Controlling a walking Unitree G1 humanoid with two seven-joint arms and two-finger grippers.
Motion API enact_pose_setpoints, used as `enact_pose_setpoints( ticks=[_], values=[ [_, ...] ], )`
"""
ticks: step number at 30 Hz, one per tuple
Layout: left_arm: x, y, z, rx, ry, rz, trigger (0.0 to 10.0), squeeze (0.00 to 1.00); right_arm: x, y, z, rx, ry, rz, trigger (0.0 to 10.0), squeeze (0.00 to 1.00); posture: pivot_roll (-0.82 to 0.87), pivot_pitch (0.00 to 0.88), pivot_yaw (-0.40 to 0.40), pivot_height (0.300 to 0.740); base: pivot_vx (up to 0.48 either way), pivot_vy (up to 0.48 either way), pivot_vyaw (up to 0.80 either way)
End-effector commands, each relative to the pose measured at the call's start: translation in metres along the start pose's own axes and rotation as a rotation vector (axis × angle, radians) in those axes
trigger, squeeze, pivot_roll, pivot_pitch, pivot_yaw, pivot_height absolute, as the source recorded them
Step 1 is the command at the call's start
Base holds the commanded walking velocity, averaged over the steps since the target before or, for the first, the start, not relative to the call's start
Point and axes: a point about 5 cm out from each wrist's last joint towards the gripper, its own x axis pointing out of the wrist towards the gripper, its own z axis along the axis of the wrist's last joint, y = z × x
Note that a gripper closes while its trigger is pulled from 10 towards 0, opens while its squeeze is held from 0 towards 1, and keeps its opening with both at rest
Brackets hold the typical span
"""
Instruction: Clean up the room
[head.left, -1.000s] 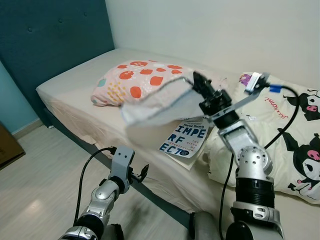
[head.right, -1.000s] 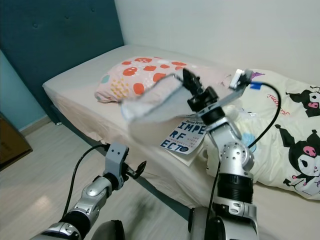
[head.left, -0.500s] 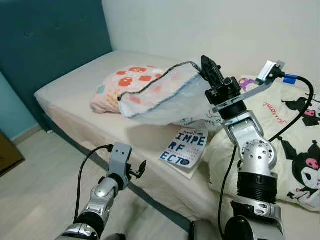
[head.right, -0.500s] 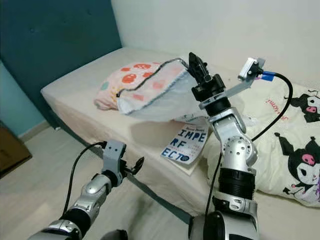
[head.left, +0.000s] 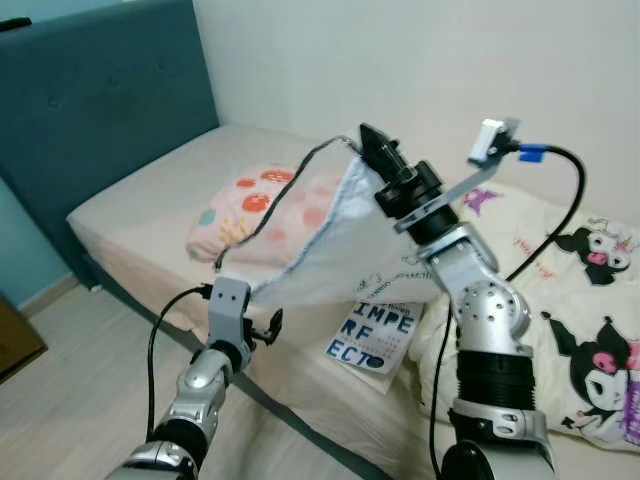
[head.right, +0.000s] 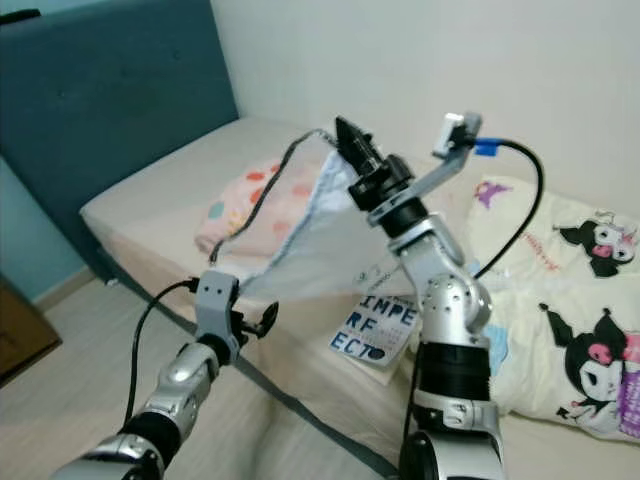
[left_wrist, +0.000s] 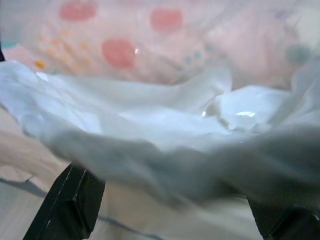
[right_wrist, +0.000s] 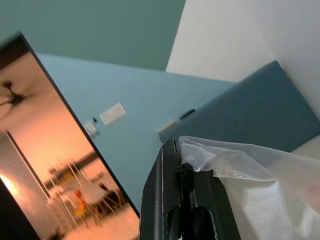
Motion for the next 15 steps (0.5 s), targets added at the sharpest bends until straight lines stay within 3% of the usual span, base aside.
enact_pose_setpoints(
  ticks=[1,6,9,10,13,15],
  values=[
    [0.001,-0.001,-0.002,-0.015,0.017,0.006,10.0,0.0,-0.001,-0.001,-0.009,-0.008,0.021,-0.017,0.0,0.0,-0.12,0.0,-0.018,0.705,0.0,0.0,0.0],
    [0.001,0.0,-0.002,-0.019,0.014,0.011,10.0,0.0,0.0,-0.001,-0.012,-0.02,0.021,-0.037,0.0,0.0,-0.12,0.0,-0.017,0.715,0.0,0.0,0.0],
    [0.0,0.004,-0.002,-0.022,0.014,0.03,10.0,0.0,0.002,-0.009,-0.021,-0.18,0.063,-0.132,0.0,0.0,-0.13,0.0,-0.018,0.715,0.0,0.0,0.0],
    [0.0,0.007,-0.001,-0.018,0.012,0.053,10.0,0.0,-0.001,-0.012,-0.029,-0.194,0.105,-0.148,10.0,0.0,-0.12,0.0,-0.02,0.715,0.0,0.0,0.0],
    [-0.001,0.011,0.0,-0.018,0.011,0.087,10.0,0.0,-0.004,-0.016,-0.037,-0.183,0.141,-0.162,10.0,0.0,-0.12,0.0,-0.022,0.715,0.0,0.0,0.26],
    [-0.007,0.033,-0.001,-0.003,0.039,0.242,10.0,0.0,-0.012,-0.021,-0.052,-0.18,0.2,-0.181,10.0,0.0,-0.12,0.0,-0.026,0.715,0.0,0.0,0.79]
  ],
)
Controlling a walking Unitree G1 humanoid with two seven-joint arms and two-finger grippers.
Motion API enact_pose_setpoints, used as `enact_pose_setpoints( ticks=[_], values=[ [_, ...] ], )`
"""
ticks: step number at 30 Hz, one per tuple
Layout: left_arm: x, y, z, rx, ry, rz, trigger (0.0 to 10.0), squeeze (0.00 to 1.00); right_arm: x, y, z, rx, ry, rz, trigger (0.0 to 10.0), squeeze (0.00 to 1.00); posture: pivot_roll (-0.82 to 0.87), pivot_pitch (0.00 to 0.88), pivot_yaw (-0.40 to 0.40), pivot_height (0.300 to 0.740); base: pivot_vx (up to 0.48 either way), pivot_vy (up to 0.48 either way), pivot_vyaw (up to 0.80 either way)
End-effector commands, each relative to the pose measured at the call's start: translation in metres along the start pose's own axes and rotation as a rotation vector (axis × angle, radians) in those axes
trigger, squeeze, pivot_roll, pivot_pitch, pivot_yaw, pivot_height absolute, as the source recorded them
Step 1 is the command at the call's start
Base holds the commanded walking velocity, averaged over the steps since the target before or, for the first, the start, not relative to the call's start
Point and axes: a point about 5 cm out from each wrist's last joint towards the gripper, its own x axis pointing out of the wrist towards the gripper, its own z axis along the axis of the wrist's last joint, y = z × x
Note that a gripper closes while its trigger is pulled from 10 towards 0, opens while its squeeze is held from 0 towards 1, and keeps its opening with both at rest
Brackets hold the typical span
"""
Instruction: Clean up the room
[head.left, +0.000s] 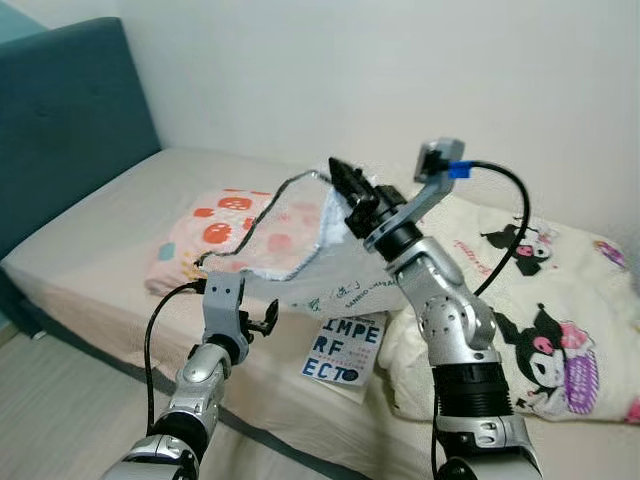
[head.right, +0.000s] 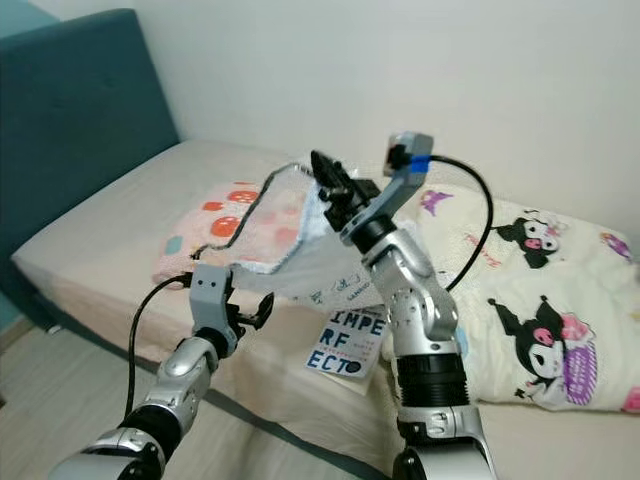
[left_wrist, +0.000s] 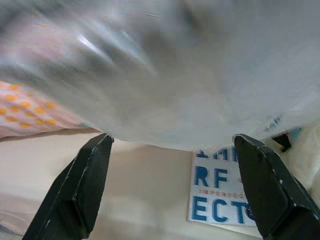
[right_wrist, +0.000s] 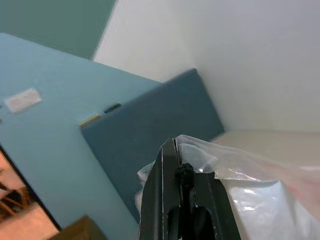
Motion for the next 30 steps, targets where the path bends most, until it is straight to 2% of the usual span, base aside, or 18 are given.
enact_pose_setpoints(
  ticks=[1,3,4,5,7,8,10,12,14,19,20,25,30],
  values=[
    [-0.007,0.027,-0.006,0.009,0.043,0.142,10.0,0.0,-0.001,0.002,-0.018,0.005,0.071,0.004,10.0,0.0,-0.12,0.0,-0.026,0.715,0.0,0.0,0.79],
    [-0.007,0.027,-0.006,0.009,0.043,0.142,10.0,0.0,-0.001,0.002,-0.018,0.005,0.071,0.004,10.0,0.0,-0.12,0.0,-0.026,0.715,0.0,0.0,0.79],
    [-0.011,0.04,-0.008,0.004,0.059,0.226,10.0,0.0,-0.002,0.003,-0.023,0.003,0.085,0.009,10.0,0.0,-0.12,0.0,-0.026,0.715,0.0,0.0,0.79],
    [-0.011,0.04,-0.008,0.004,0.059,0.226,10.0,0.0,-0.002,0.003,-0.023,0.003,0.085,0.009,10.0,0.0,-0.12,0.0,-0.026,0.715,0.0,0.0,0.79],
    [-0.028,0.074,-0.02,-0.062,0.121,0.418,10.0,0.0,-0.003,0.02,-0.032,0.016,0.106,0.099,10.0,0.0,-0.12,0.0,-0.027,0.715,0.0,0.0,0.79],
    [-0.034,0.083,-0.024,-0.09,0.138,0.462,10.0,0.0,-0.003,0.026,-0.034,0.022,0.11,0.134,10.0,0.0,-0.11,0.0,-0.027,0.715,0.0,0.0,0.79],
    [-0.034,0.083,-0.024,-0.09,0.138,0.462,10.0,0.0,-0.003,0.026,-0.034,0.022,0.11,0.134,10.0,0.0,-0.11,0.0,-0.027,0.715,0.0,0.0,0.79],
    [-0.044,0.092,-0.032,-0.166,0.16,0.512,10.0,0.0,-0.003,0.042,-0.04,0.03,0.123,0.22,10.0,0.0,-0.11,0.0,-0.028,0.715,0.0,0.0,0.79],
    [-0.048,0.093,-0.038,-0.19,0.171,0.518,10.0,0.0,-0.003,0.052,-0.045,0.031,0.131,0.268,10.0,0.0,-0.1,0.0,-0.029,0.715,0.0,0.0,0.79],
    [-0.05,0.092,-0.041,-0.195,0.18,0.517,10.0,0.0,-0.003,0.056,-0.048,0.029,0.131,0.286,10.0,0.0,-0.1,0.0,-0.029,0.715,0.0,0.0,0.79],
    [-0.054,0.089,-0.049,-0.218,0.209,0.522,10.0,0.0,-0.001,0.063,-0.05,0.023,0.127,0.322,10.0,0.0,-0.1,0.0,-0.03,0.715,0.0,0.0,0.79],
    [-0.055,0.086,-0.053,-0.238,0.222,0.525,10.0,0.0,0.0,0.065,-0.049,0.022,0.121,0.335,10.0,0.0,-0.09,0.0,-0.031,0.715,0.0,0.0,0.79],
    [-0.055,0.075,-0.062,-0.299,0.248,0.498,10.0,0.0,0.002,0.066,-0.047,0.014,0.109,0.35,10.0,0.0,-0.09,0.0,-0.031,0.715,0.0,0.0,0.79]
  ],
)
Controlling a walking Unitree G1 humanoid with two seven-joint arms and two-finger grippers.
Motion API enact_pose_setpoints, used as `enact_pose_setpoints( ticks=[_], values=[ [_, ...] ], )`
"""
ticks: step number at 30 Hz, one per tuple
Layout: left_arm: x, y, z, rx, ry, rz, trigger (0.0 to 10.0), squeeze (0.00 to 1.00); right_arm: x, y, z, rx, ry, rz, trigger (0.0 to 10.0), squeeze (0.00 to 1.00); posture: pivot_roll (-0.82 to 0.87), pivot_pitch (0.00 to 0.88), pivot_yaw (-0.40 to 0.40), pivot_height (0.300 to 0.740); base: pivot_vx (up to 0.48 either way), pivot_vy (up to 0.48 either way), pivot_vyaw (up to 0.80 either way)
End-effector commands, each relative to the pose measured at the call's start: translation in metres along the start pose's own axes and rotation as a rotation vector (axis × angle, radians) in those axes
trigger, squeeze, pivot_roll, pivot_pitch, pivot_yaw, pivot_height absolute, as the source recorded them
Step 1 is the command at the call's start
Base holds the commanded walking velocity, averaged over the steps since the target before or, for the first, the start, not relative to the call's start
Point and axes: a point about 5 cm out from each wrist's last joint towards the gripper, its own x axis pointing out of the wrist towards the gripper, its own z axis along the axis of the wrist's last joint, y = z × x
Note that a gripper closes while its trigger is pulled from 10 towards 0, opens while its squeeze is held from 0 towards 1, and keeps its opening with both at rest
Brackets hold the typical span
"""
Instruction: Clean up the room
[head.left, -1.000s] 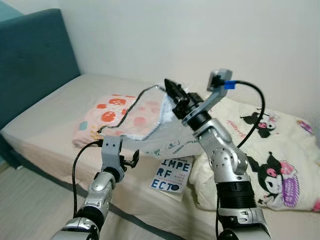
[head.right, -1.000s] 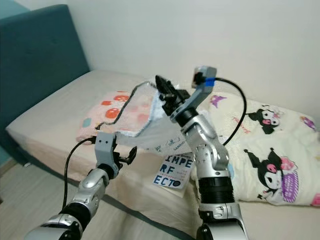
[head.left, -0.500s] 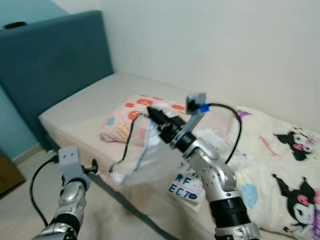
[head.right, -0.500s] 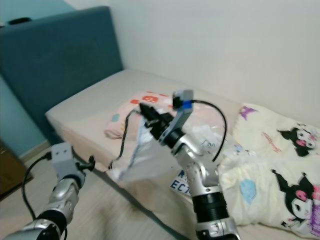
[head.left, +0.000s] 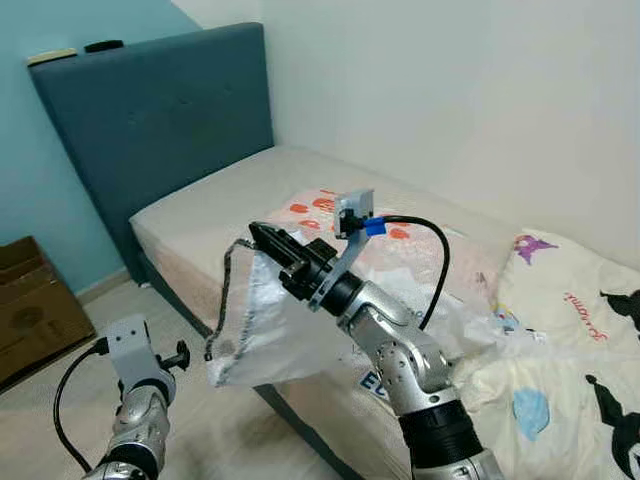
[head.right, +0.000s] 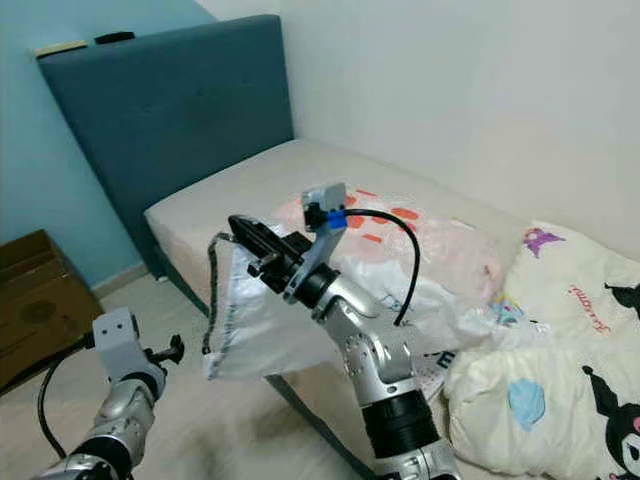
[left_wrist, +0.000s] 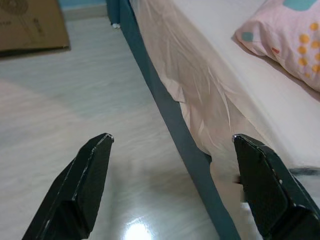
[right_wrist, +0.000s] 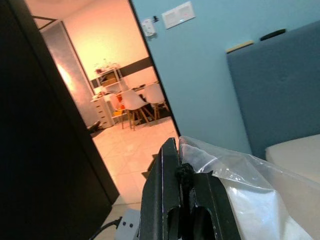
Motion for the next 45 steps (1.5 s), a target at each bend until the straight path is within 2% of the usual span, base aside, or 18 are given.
enact_pose_setpoints(
  ticks=[1,2,3,4,9,28,41,45],
  values=[
    [-0.004,-0.002,-0.013,-0.021,0.048,-0.013,10.0,0.0,0.003,0.002,0.005,-0.02,-0.018,0.019,10.0,0.0,-0.09,0.0,-0.031,0.715,0.0,0.0,0.79],
    [-0.004,-0.002,-0.013,-0.021,0.048,-0.013,10.0,0.0,0.003,0.002,0.005,-0.02,-0.018,0.019,10.0,0.0,-0.09,0.0,-0.031,0.715,0.0,0.0,0.79],
    [-0.005,-0.015,-0.016,-0.024,0.049,-0.075,10.0,0.0,0.001,-0.002,0.001,-0.023,-0.006,0.0,10.0,0.0,-0.09,0.0,-0.028,0.715,0.244,0.0,0.79],
    [-0.005,-0.019,-0.016,-0.019,0.044,-0.1,10.0,0.0,0.0,-0.003,-0.001,-0.022,-0.002,-0.007,10.0,0.0,-0.09,0.0,-0.028,0.715,0.244,0.0,0.79],
    [-0.005,-0.026,-0.017,-0.006,0.048,-0.123,10.0,0.0,0.0,-0.003,-0.003,-0.023,0.003,-0.011,10.0,0.0,-0.1,0.0,-0.025,0.715,0.433,0.0,0.79],
    [-0.004,-0.03,-0.013,-0.016,0.038,-0.141,10.0,0.0,-0.001,0.0,-0.006,-0.038,0.016,0.017,10.0,0.0,-0.1,0.0,-0.025,0.715,0.48,0.0,0.79],
    [-0.004,-0.038,-0.012,-0.006,0.04,-0.169,10.0,0.0,-0.001,0.003,-0.008,-0.057,0.031,0.044,10.0,0.0,-0.1,0.0,-0.025,0.715,0.48,0.0,0.79],
    [-0.004,-0.04,-0.012,-0.004,0.039,-0.173,10.0,0.0,-0.001,-0.011,-0.006,-0.063,0.015,-0.086,10.0,0.0,-0.1,0.0,-0.026,0.715,0.48,0.0,0.36]
  ],
)
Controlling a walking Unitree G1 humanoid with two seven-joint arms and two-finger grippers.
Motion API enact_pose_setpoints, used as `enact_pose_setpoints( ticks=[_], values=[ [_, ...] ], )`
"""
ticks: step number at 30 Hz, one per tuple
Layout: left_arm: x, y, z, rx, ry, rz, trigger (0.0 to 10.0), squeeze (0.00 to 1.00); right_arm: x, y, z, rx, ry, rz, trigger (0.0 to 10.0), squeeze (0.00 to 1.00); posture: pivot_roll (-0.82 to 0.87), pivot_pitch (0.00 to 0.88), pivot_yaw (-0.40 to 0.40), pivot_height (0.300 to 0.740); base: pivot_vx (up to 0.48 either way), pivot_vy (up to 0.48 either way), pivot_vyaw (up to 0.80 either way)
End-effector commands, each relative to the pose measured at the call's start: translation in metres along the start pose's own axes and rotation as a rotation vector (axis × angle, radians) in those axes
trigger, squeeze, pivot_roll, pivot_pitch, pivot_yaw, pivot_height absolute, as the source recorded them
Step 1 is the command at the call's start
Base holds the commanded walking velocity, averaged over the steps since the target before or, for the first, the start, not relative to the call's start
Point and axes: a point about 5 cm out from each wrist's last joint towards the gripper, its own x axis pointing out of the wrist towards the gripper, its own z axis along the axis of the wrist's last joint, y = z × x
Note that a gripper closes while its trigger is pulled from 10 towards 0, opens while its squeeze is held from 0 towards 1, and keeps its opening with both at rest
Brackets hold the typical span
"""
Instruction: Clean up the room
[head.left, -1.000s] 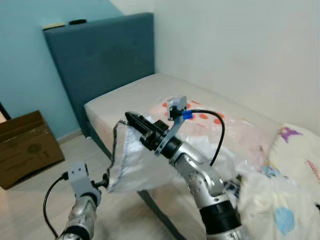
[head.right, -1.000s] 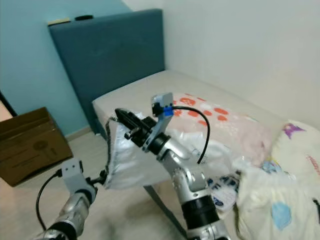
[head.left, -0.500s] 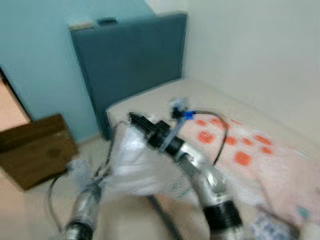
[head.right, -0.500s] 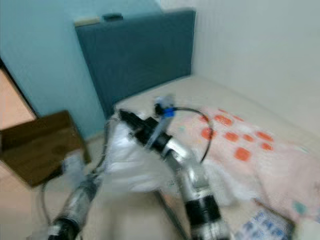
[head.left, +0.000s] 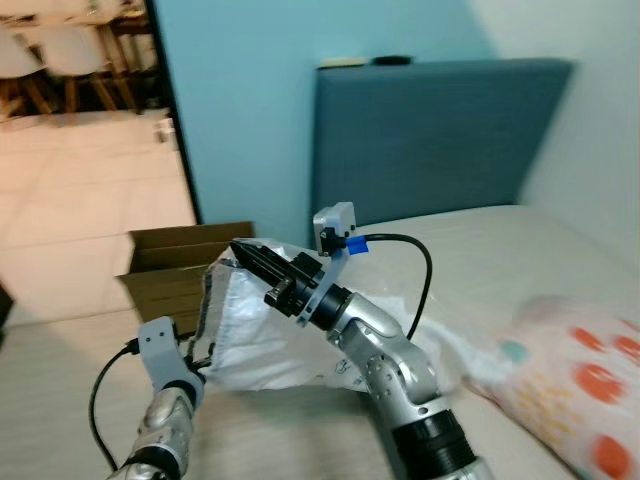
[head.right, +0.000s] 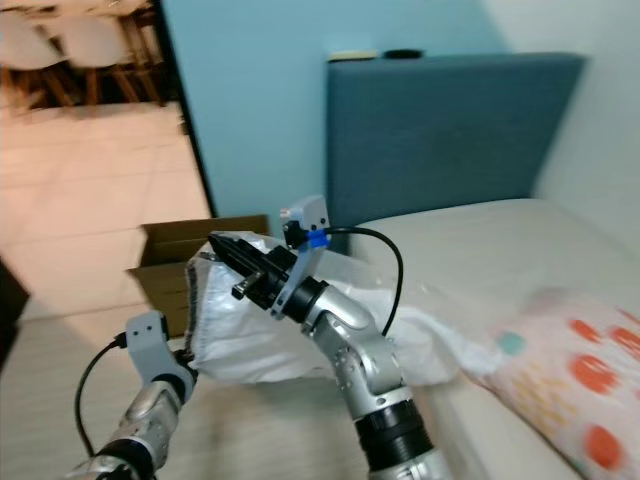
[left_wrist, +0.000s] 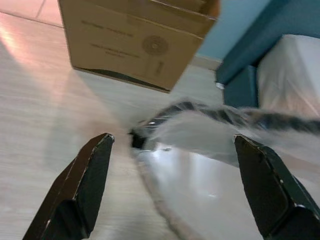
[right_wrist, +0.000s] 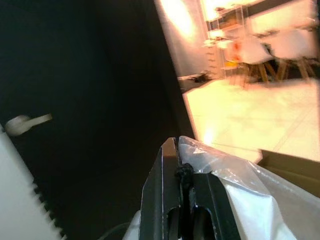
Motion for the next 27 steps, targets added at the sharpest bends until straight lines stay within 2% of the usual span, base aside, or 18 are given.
enact_pose_setpoints(
  ticks=[1,2,8,14,27],
  values=[
    [0.001,-0.004,0.001,0.02,0.004,-0.018,10.0,0.0,0.002,-0.005,0.007,-0.023,-0.028,-0.041,10.0,0.0,-0.1,0.0,-0.026,0.715,0.48,0.0,0.0],
    [0.001,-0.005,0.0,0.022,0.006,-0.019,10.0,0.0,0.001,-0.01,0.007,-0.032,-0.02,-0.078,10.0,0.0,-0.1,0.0,-0.026,0.715,0.48,0.0,0.0],
    [0.0,-0.006,-0.002,0.026,0.012,-0.026,10.0,0.0,-0.001,-0.018,0.011,-0.043,-0.031,-0.115,10.0,0.0,-0.1,0.0,-0.026,0.715,0.48,0.0,0.0],
    [0.0,-0.009,-0.002,0.028,0.01,-0.034,10.0,0.0,0.0,-0.016,0.013,-0.041,-0.047,-0.098,10.0,0.0,-0.1,0.0,-0.026,0.715,0.48,0.0,0.0],
    [0.001,-0.01,-0.001,0.04,0.008,-0.036,10.0,0.0,0.003,-0.012,0.008,-0.103,-0.021,-0.075,10.0,0.0,-0.11,0.0,-0.023,0.715,0.48,0.0,0.0]
  ],
)
